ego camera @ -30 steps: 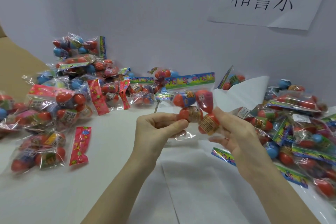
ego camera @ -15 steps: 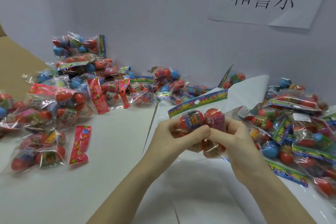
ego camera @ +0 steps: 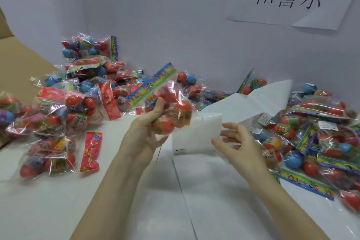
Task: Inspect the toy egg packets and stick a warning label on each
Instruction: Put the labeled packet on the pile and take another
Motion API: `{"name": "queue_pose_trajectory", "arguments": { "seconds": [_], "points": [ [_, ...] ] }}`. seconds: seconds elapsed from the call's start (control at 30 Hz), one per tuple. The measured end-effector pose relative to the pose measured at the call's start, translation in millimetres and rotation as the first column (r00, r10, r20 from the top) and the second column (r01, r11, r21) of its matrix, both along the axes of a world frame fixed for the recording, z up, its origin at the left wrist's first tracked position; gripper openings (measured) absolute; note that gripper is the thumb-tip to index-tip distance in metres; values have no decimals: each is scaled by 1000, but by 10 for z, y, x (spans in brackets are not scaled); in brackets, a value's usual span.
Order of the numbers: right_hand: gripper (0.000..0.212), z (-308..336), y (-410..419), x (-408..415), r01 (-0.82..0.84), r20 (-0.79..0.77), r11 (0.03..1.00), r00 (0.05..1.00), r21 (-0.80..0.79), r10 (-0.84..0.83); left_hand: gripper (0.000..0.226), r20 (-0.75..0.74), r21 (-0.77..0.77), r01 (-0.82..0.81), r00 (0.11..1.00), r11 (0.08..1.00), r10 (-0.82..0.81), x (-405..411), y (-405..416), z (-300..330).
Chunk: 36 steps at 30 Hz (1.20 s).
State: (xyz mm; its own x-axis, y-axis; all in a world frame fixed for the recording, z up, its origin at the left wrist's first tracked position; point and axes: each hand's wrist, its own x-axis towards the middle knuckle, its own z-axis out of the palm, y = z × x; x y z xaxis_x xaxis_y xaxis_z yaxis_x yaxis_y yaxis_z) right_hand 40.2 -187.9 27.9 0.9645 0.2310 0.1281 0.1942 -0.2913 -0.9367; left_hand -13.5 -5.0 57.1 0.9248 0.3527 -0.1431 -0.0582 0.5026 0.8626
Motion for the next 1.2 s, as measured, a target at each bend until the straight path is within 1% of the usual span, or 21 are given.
{"name": "queue_pose_trajectory", "arguments": {
  "seconds": [0.07, 0.13, 0.17, 0.2, 0.3, 0.37, 0.43, 0.47, 0.53, 0.6, 0.63, 0.7, 0.73, 0.8, 0.83, 0.87, 0.93, 0.97, 1.03, 1.1, 1.2],
  "points": [
    [36, -44, 23, 3, -20, 12, 998, 1000, -56, 21, 21, -82, 93, 100, 992, 991, -93, 12, -14, -25],
    [38, -64, 47, 9, -31, 4, 998, 1000, -52, 31, 24, -89, 124, 184, 981, 975, -174, 22, -64, -46],
    [37, -71, 53, 14, -26, -2, 999, 1000, -33, 26, 24, -68, 133, 200, 979, 971, -192, 33, -84, -62],
    [36, -67, 52, 14, -12, -5, 1000, 1000, -11, 12, 25, -31, 125, 195, 981, 973, -193, 46, -97, -76],
    [34, -14, 29, 3, 57, 17, 995, 998, 86, -58, 31, 147, 19, 140, 979, 990, -142, 54, -77, -81],
    [33, 45, 13, -6, 84, 11, 977, 996, 197, -88, 39, 277, -15, 172, 947, 985, -161, 35, -39, -67],
    [35, 106, 0, -12, 90, -31, 942, 996, 322, -85, 53, 337, -15, 240, 915, 971, -221, 24, -15, -71],
    [36, 138, -6, -18, 92, -58, 920, 995, 382, -76, 58, 334, 9, 266, 908, 964, -254, 25, -17, -84],
    [37, 175, -16, -25, 102, -85, 883, 994, 458, -71, 61, 283, 80, 302, 907, 950, -312, 33, -50, -109],
    [38, 186, -23, -28, 125, -81, 869, 992, 478, -97, 58, 224, 118, 322, 913, 939, -341, 48, -111, -130],
    [39, 179, -25, -27, 138, -70, 868, 990, 478, -119, 51, 198, 126, 321, 919, 939, -341, 56, -139, -140],
    [40, 156, -25, -22, 168, -17, 877, 984, 450, -180, 32, 159, 106, 311, 932, 944, -325, 78, -184, -157],
    [41, 148, -25, -26, 182, 35, 890, 976, 418, -216, 30, 141, 76, 306, 939, 949, -314, 93, -203, -159],
    [42, 131, -30, -34, 220, 219, 931, 932, 291, -288, 39, 105, -21, 290, 952, 957, -286, 123, -229, -164],
    [40, 123, -26, -48, 255, 346, 947, 886, 196, -310, 38, 93, -76, 278, 958, 958, -271, 135, -236, -166],
    [34, 117, -15, -64, 296, 477, 949, 823, 107, -310, 32, 88, -134, 266, 963, 955, -256, 141, -237, -173],
    [13, 101, 20, -83, 344, 687, 939, 687, -23, -235, 19, 81, -257, 249, 968, 934, -236, 156, -223, -177],
    [9, 87, 40, -93, 347, 751, 935, 635, -70, -180, 19, 79, -312, 249, 968, 917, -236, 162, -211, -183],
    [9, 51, 80, -115, 299, 813, 944, 579, -141, -62, 26, 101, -386, 283, 959, 878, -265, 187, -170, -201],
    [9, 20, 105, -128, 254, 840, 943, 541, -216, 46, 30, 141, -414, 342, 940, 844, -312, 197, -151, -201],
    [15, 0, 112, -114, 220, 828, 939, 552, -264, 104, 30, 200, -430, 397, 918, 810, -344, 191, -147, -209]
  ]
}}
